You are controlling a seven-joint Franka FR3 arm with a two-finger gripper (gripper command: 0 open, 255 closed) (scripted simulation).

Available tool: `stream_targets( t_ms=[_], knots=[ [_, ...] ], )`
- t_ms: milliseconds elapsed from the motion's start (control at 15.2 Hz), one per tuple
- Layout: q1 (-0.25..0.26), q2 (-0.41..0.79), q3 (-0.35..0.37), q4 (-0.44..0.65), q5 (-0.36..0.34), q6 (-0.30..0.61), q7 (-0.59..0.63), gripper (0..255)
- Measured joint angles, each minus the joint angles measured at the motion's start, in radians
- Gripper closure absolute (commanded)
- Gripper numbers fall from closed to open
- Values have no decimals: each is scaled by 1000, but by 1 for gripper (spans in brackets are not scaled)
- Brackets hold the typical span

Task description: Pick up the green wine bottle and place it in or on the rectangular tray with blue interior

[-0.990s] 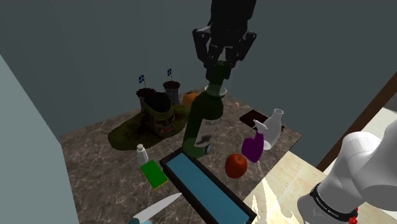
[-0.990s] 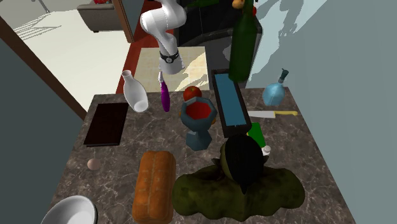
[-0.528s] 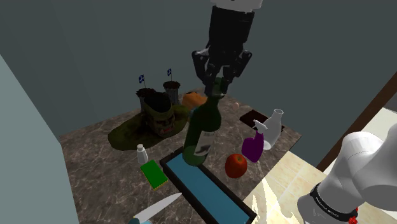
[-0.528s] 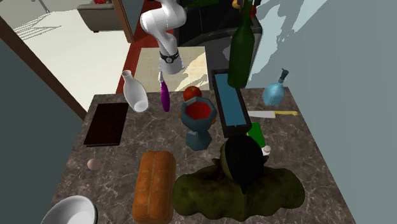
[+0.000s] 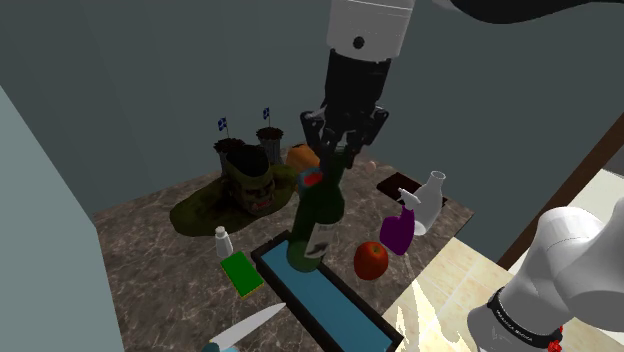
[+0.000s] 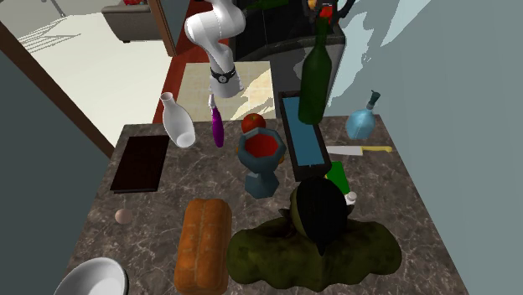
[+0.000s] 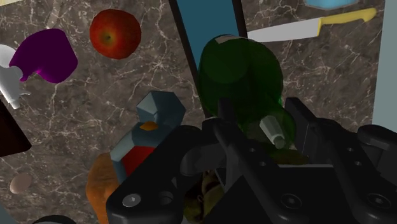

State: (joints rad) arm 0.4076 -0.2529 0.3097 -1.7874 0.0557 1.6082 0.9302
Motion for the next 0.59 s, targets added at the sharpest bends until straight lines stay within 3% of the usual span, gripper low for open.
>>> stream_targets(
  t_ms=[594],
  knots=[
    [4,-29,1,-150,9,122,-5,255]
  ],
)
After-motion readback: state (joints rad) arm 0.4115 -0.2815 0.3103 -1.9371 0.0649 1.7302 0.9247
